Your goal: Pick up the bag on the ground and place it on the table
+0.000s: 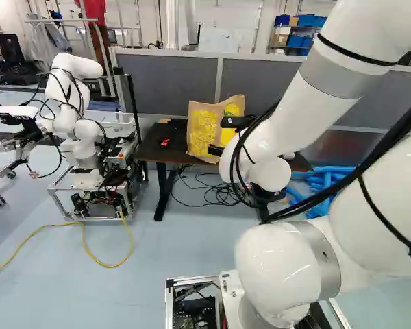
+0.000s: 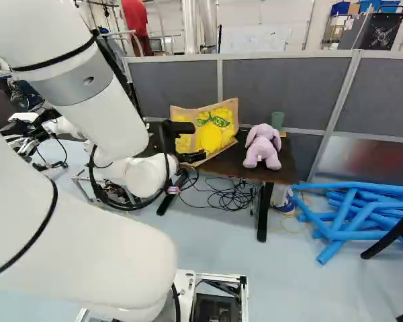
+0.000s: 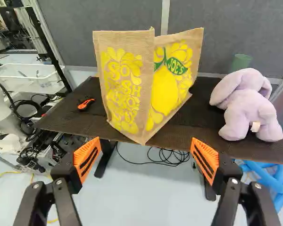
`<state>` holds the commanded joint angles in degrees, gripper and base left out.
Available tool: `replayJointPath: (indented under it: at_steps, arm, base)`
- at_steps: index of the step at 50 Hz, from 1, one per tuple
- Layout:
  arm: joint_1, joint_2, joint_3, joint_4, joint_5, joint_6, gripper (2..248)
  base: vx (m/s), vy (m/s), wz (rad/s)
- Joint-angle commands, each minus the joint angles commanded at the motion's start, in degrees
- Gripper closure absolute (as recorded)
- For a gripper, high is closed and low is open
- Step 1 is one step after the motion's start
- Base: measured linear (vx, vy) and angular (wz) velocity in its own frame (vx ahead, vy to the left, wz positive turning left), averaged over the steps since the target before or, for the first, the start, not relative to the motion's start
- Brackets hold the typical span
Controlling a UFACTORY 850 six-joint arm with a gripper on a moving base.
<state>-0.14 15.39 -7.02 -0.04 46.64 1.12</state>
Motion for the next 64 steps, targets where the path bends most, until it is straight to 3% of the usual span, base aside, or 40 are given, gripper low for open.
replayJointPath:
  at_steps: [24, 64]
  arm:
    - [0.13, 0.57, 1.88, 0.04, 3.13, -1.05, 3]
    - [0.14, 0.61, 2.02, 0.04, 3.36, -1.12, 3]
  base:
    - [0.000, 0.000, 0.000]
    - [0.000, 0.000, 0.000]
